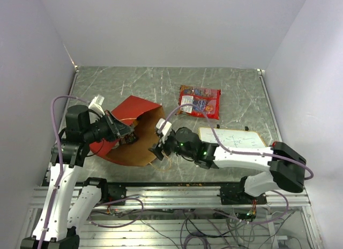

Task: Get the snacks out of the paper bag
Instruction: Take out the snack from the paper bag.

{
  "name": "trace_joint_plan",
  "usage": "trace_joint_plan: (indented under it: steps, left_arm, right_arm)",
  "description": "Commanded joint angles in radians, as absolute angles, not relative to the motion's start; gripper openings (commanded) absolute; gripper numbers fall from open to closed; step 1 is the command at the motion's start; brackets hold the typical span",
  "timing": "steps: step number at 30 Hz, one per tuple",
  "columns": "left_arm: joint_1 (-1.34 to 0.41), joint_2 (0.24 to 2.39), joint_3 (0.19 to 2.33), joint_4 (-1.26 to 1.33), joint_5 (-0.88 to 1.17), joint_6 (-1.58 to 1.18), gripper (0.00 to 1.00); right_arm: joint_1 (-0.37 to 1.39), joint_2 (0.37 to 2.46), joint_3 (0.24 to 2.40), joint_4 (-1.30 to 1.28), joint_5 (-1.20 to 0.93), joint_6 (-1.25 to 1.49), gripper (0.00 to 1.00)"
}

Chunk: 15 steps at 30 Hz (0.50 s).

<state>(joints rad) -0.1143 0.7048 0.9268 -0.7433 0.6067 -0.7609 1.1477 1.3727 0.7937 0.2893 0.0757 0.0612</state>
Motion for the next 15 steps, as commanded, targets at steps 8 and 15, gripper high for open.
trace_joint_plan:
  steps: [8,15]
  left_arm:
    - [-0.12,0.719,0.999,-0.759,0.646,-0.747,0.07]
    - [-0.12,0.752,1.033,-0.759,0.615,-0.734,0.07]
  right_arm:
    - [1.153,1.722,0.856,0.773,0.086,-0.117,0.67]
    - [1.153,1.962,0.992,0.846,0.163,-0.071,0.68]
